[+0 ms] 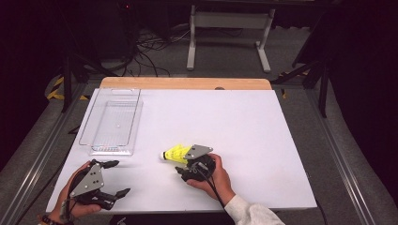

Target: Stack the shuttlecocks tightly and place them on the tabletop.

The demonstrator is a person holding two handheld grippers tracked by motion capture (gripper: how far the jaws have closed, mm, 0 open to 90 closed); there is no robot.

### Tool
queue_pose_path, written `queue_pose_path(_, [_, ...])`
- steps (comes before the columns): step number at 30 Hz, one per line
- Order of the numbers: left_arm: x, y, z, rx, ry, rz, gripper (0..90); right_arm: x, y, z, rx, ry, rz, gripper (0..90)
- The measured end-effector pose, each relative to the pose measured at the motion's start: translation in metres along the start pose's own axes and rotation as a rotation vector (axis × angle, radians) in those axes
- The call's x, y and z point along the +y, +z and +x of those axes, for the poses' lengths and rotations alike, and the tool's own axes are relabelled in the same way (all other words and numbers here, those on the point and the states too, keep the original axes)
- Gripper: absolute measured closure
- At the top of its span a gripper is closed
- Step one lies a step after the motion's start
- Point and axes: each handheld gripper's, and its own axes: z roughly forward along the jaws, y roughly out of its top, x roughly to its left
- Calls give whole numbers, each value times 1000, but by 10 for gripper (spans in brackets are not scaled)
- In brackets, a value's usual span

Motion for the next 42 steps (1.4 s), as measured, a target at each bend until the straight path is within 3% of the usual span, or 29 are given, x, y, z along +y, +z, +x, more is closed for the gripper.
queue_pose_path(2, [0,0,0,-1,-3,-2,85,3,2,0,-34,-4,-5,539])
queue_pose_path(5, [0,0,0,0,-4,-2,84,4,3,0,-48,8,-8,599])
queue_pose_path(6, [0,0,0,0,-3,-1,85,6,5,0,-61,13,-12,707])
queue_pose_path(13, [-1,0,0,-1,-4,-1,84,12,11,6,-82,-21,-16,839])
queue_pose_path(26, [-1,-1,1,3,0,-1,82,11,10,7,-79,-23,-45,869])
queue_pose_path(42, [-1,1,4,-8,-6,-11,79,12,-8,-4,-85,-14,-103,872])
